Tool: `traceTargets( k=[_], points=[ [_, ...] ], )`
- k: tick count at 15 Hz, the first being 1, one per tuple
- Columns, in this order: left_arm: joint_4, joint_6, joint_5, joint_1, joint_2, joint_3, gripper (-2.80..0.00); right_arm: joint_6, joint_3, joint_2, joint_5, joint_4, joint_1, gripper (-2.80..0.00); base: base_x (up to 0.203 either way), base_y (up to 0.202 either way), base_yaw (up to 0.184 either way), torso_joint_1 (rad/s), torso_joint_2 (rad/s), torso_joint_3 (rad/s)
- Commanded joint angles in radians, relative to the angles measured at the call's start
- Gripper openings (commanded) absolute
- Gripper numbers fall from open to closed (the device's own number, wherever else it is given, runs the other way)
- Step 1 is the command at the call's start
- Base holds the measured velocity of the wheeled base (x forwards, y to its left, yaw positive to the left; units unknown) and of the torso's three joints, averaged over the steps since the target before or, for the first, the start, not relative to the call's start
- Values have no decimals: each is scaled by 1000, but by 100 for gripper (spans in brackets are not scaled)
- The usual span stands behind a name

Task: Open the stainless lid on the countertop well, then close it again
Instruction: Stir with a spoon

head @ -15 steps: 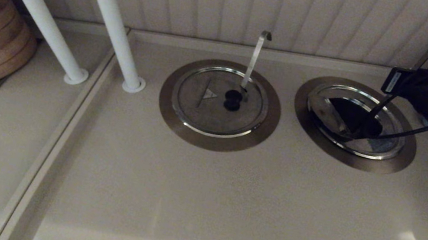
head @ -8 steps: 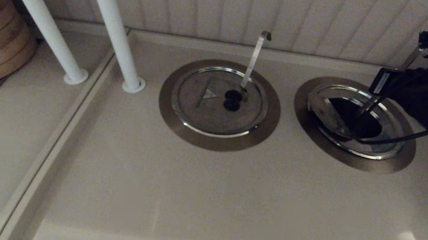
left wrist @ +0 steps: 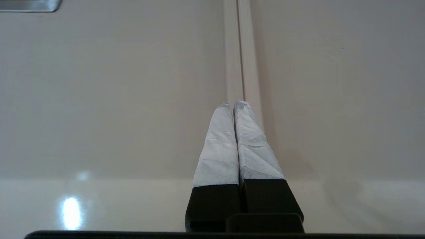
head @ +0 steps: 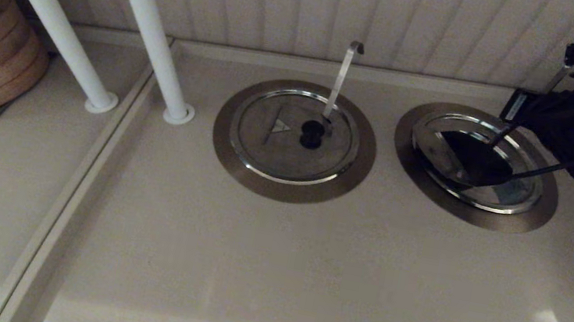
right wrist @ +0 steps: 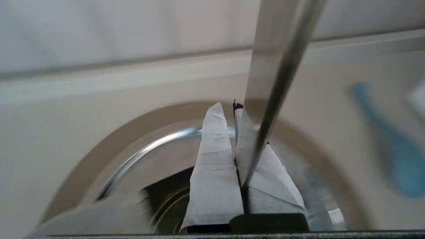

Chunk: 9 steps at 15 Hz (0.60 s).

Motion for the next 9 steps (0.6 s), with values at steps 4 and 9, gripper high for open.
traceTargets(
  k=[4, 9],
  points=[
    [0, 0, 0, 0, 1, 0, -280, -20, 19, -20, 5, 0, -16, -280, 0, 0, 0, 0, 0, 0],
    [0, 0, 0, 0, 1, 0, -280, -89, 77, -58, 33, -2, -22, -280, 0, 0, 0, 0, 0, 0]
  ],
)
